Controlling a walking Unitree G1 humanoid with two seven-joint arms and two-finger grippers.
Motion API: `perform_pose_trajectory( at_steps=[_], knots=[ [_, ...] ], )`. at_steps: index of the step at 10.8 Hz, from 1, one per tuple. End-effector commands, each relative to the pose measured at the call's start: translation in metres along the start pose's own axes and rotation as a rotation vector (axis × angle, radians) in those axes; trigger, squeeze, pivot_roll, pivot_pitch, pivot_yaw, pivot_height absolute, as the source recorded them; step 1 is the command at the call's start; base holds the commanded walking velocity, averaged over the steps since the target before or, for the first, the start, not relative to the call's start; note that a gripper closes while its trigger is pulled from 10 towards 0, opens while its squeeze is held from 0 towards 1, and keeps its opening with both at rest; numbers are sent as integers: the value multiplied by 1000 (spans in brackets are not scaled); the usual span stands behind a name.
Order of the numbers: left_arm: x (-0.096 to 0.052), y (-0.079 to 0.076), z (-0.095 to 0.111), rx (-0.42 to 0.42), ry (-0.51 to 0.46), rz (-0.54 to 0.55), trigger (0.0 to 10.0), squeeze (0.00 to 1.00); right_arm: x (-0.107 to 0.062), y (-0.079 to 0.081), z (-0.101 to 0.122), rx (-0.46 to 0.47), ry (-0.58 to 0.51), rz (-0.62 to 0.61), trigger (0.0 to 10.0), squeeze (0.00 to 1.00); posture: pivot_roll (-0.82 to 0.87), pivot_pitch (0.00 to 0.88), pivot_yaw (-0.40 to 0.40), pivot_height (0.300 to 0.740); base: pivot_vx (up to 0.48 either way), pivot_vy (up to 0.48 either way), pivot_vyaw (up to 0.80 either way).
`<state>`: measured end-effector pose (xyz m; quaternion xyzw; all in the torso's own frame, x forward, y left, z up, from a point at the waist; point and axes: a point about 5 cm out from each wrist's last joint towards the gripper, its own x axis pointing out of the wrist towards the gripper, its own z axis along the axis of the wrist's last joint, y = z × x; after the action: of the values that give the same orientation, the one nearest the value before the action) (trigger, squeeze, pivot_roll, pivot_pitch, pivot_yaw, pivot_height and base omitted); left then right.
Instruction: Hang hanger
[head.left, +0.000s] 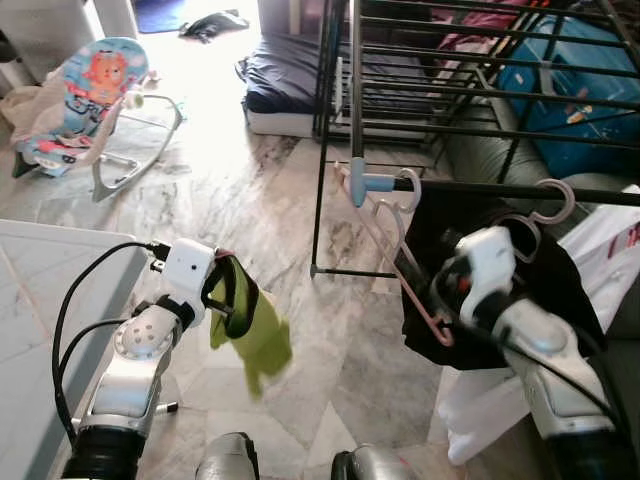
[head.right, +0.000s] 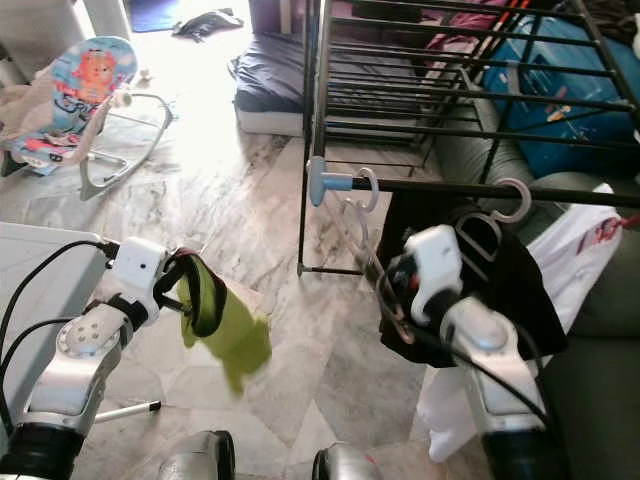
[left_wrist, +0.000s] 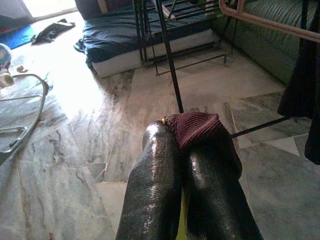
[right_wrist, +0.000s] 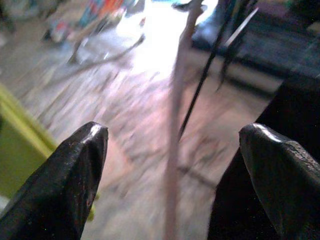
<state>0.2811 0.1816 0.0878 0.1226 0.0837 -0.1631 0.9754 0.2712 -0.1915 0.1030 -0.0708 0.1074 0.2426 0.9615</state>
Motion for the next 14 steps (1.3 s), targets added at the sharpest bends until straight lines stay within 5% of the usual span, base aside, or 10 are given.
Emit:
perform_pose_trajectory(
  at_steps=[1,6,7,8,10,14],
  knots=[
    [3,1,7,27,-13,-10,10000,0,-4,3,-9,-19,91,41,10000,0,-43,88,-50,740,0,0,0],
    [4,-11,1,9,4,-11,10000,0,7,-5,-24,-42,183,-32,10000,0,-47,95,-76,740,0,0,0],
    [5,-12,0,13,16,-15,10000,0,12,-2,-27,-4,170,-1,3765,0,-50,94,-75,740,0,0,0],
    [6,-14,-1,23,23,-30,10000,0,20,-2,-30,21,173,21,0,0,-43,95,-74,740,0,0,0],
    [5,-14,-4,46,52,-32,10000,0,40,-11,-21,-16,185,20,0,0,-36,97,-76,740,0,0,0],
    [3,-16,-7,48,68,-31,10000,0,55,-33,-16,-15,207,-14,0,0,-25,94,-84,740,0,0,0]
  ],
)
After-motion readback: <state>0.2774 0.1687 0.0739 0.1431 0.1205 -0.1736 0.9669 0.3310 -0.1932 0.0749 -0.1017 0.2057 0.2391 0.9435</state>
